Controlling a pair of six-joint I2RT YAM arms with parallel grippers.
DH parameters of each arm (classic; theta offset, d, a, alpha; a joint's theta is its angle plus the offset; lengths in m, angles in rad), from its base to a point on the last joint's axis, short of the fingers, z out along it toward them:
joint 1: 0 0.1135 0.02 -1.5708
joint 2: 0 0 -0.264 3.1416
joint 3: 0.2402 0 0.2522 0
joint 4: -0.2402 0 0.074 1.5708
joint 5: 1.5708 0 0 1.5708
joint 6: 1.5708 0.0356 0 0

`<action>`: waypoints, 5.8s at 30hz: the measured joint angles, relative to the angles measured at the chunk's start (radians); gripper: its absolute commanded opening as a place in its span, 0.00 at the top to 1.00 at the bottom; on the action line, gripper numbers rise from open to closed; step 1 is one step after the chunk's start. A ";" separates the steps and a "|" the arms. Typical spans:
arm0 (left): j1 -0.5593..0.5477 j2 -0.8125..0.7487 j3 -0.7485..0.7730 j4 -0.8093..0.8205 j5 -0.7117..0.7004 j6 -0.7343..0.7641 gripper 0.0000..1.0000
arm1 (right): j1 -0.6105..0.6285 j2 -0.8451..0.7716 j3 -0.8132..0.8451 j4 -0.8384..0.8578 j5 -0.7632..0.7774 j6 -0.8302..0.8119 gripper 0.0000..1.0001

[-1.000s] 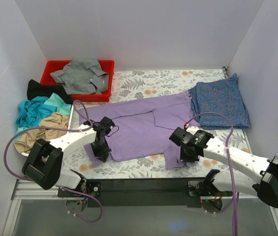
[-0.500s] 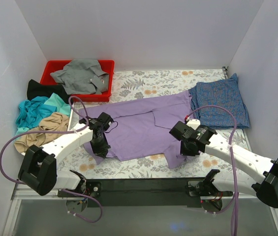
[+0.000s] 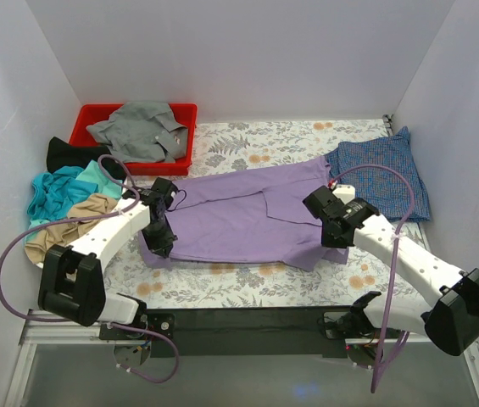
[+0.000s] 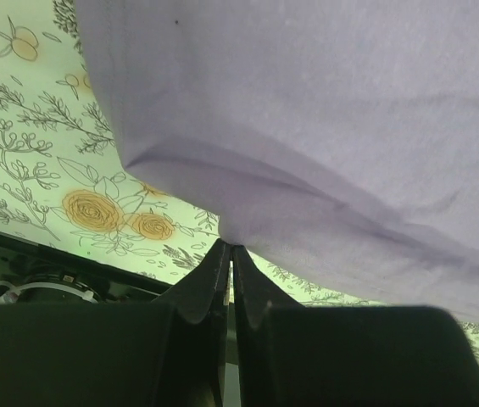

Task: Fold and stack the t-shirts
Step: Fold the tshirt

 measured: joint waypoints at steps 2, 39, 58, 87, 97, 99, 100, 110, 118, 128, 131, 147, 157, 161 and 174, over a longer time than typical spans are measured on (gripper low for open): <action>0.015 0.016 0.010 0.001 -0.001 0.016 1.00 | -0.024 0.013 0.001 0.025 0.001 -0.031 0.99; 0.197 0.476 0.310 0.144 -0.056 0.212 0.39 | -0.275 0.534 0.314 0.466 -0.085 -0.476 0.78; 0.181 0.335 0.201 0.149 0.173 0.286 0.43 | -0.275 0.345 0.258 0.485 -0.164 -0.481 0.75; 0.151 0.339 0.272 0.102 -0.123 0.213 1.00 | -0.275 0.304 0.159 0.473 -0.212 -0.447 0.76; 0.173 0.439 0.323 0.080 -0.256 0.192 0.88 | -0.275 0.267 0.154 0.457 -0.211 -0.444 0.75; 0.177 0.444 0.322 0.064 -0.286 0.188 0.91 | -0.275 0.266 0.154 0.457 -0.210 -0.444 0.75; 0.178 0.441 0.322 0.055 -0.298 0.187 0.91 | -0.275 0.266 0.154 0.457 -0.209 -0.444 0.75; 0.195 0.417 0.277 0.048 -0.363 0.163 0.91 | -0.275 0.266 0.154 0.456 -0.193 -0.443 0.74; 0.230 0.418 0.310 0.030 -0.445 0.138 0.19 | -0.282 0.269 0.137 0.457 -0.283 -0.432 0.69; 0.231 0.345 0.346 0.098 -0.283 0.194 0.15 | -0.284 0.277 -0.051 0.512 -0.528 -0.285 0.64; 0.231 0.307 0.346 0.130 -0.214 0.207 0.14 | -0.286 0.265 -0.096 0.547 -0.581 -0.240 0.64; 0.228 0.300 0.330 0.188 -0.102 0.233 0.12 | -0.288 0.256 -0.131 0.680 -0.632 -0.172 0.62; 0.226 0.302 0.315 0.195 -0.088 0.240 0.12 | -0.288 0.300 -0.131 0.692 -0.618 -0.169 0.69; 0.222 0.307 0.315 0.195 -0.088 0.243 0.11 | -0.288 0.312 -0.131 0.694 -0.608 -0.174 0.87; 0.222 0.322 0.315 0.199 -0.088 0.248 0.11 | -0.288 0.321 -0.087 0.702 -0.605 -0.208 0.99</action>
